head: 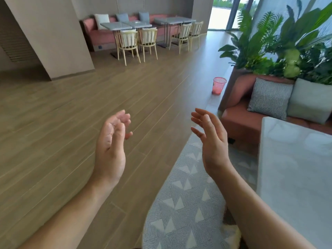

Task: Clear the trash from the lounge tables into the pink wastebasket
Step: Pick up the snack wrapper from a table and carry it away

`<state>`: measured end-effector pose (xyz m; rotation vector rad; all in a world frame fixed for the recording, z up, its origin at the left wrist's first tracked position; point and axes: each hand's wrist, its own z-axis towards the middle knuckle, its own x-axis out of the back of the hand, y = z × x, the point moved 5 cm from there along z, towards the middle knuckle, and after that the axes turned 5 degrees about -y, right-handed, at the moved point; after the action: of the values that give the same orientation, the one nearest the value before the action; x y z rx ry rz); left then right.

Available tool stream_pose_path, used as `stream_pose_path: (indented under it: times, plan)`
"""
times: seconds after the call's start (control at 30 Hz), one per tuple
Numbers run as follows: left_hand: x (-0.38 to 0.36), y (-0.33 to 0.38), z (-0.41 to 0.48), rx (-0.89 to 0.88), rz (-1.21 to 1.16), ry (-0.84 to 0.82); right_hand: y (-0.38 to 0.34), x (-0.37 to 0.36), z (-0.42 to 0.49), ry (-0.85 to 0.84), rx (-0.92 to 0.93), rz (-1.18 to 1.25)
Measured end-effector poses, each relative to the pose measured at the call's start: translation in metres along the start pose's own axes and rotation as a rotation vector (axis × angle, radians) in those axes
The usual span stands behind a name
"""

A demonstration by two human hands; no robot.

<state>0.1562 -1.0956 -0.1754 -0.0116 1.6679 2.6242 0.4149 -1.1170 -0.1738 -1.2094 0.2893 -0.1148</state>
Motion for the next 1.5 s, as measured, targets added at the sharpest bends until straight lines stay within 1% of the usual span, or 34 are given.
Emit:
stream_pose_path:
  times: [0.13,0.17,0.37,0.47,0.57,0.7,0.9,1.0,1.13,1.27,1.4,1.5]
  plan:
    - [-0.026,-0.049,0.105,0.0,-0.036,0.007,0.032,0.004,0.11,0.008,0.007,-0.021]
    - [-0.029,-0.056,0.118,0.002,-0.042,0.006,0.037,0.004,0.123,0.004,0.002,-0.022]
    - [-0.056,-0.142,0.275,-0.022,-0.079,0.01,0.11,-0.005,0.289,0.035,0.02,-0.024]
    - [-0.069,-0.182,0.364,-0.015,-0.098,-0.01,0.142,-0.011,0.378,0.059,0.014,-0.029]
    - [-0.087,-0.208,0.458,-0.043,-0.102,-0.03,0.16,-0.015,0.47,0.101,0.046,-0.029]
    - [-0.118,-0.246,0.568,-0.01,-0.1,-0.076,0.186,-0.018,0.579,0.108,0.048,-0.036]
    - [-0.177,-0.333,0.728,-0.006,-0.081,-0.119,0.255,-0.003,0.745,0.151,0.036,-0.027]
    - [-0.211,-0.381,0.802,-0.016,-0.081,-0.125,0.296,0.012,0.827,0.151,0.016,-0.006]
    - [-0.266,-0.441,0.917,-0.034,-0.062,-0.138,0.342,0.036,0.964,0.14,-0.002,0.015]
    - [-0.307,-0.478,1.025,-0.044,-0.068,-0.121,0.363,0.046,1.097,0.111,0.025,0.001]
    - [-0.333,-0.52,1.135,-0.03,-0.063,-0.097,0.392,0.041,1.219,0.071,0.03,-0.016]
    - [-0.345,-0.566,1.217,-0.014,-0.07,-0.075,0.43,0.037,1.308,0.069,0.022,-0.008]
